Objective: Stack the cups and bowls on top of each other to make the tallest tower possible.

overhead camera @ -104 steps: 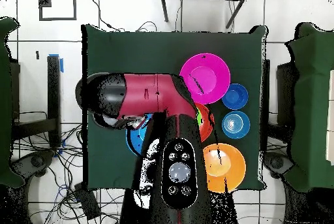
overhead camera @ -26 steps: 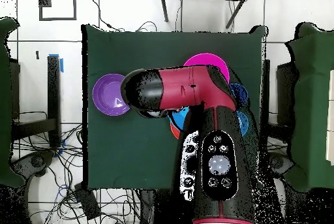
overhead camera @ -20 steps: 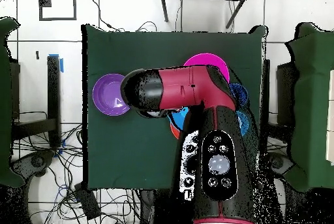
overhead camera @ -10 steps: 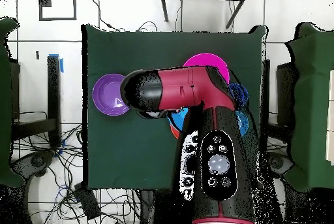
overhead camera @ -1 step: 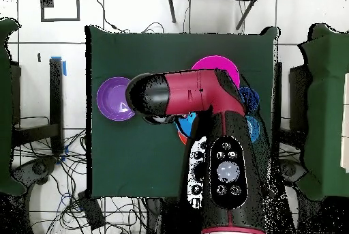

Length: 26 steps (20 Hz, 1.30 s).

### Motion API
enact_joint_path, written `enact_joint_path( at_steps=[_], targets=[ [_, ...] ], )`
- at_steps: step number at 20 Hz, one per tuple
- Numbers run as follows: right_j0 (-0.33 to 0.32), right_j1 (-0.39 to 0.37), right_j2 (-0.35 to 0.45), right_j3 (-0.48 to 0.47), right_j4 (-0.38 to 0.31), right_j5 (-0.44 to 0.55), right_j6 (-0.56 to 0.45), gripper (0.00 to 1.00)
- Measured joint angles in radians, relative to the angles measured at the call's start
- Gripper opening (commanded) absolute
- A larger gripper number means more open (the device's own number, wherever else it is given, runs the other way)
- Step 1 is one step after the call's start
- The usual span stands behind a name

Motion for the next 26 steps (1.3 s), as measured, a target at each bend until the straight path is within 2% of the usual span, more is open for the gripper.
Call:
enact_joint_path(
  at_steps=[26],
  targets=[
    [-0.018,0.000,0.002,0.000,0.000,0.012,0.000,0.00]
  ],
)
